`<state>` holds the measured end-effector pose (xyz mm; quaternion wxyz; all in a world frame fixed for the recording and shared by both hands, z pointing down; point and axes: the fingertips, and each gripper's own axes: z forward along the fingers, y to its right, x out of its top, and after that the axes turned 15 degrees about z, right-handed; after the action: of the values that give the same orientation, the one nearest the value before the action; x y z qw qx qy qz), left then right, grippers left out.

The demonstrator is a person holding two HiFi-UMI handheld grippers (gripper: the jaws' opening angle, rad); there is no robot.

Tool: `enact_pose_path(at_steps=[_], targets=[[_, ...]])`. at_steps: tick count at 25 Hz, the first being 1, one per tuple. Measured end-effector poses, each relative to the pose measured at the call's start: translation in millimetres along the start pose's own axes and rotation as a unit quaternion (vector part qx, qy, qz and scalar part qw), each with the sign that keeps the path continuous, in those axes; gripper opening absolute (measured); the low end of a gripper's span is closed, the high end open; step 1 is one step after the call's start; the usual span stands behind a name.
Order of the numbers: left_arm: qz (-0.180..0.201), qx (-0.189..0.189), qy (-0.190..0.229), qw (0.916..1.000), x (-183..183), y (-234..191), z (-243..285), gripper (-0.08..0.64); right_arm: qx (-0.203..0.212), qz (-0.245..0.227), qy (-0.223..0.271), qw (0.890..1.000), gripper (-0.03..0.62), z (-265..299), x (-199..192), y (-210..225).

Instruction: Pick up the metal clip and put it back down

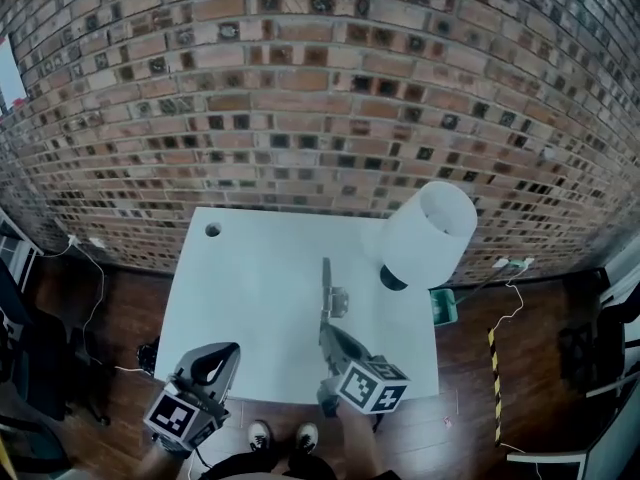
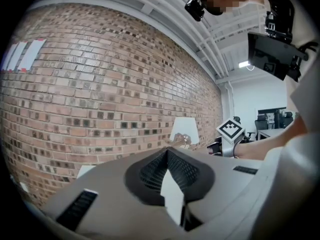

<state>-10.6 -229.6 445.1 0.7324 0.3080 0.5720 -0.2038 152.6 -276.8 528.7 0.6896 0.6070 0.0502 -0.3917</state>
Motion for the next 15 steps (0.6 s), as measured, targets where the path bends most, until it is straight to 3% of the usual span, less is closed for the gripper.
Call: enact_pose_path(at_steps=[9, 15], targets=[[0.023, 0.024, 0.041, 0.9986, 32, -21, 2, -0.003, 0.043, -0.114, 0.085, 0.989, -0.005, -55, 65, -83], [0.025, 0.041, 0.069, 0.9965, 51, -34, -13, -0.003, 0.073, -0.171, 0.104, 0.977, -0.005, -81, 68, -128]])
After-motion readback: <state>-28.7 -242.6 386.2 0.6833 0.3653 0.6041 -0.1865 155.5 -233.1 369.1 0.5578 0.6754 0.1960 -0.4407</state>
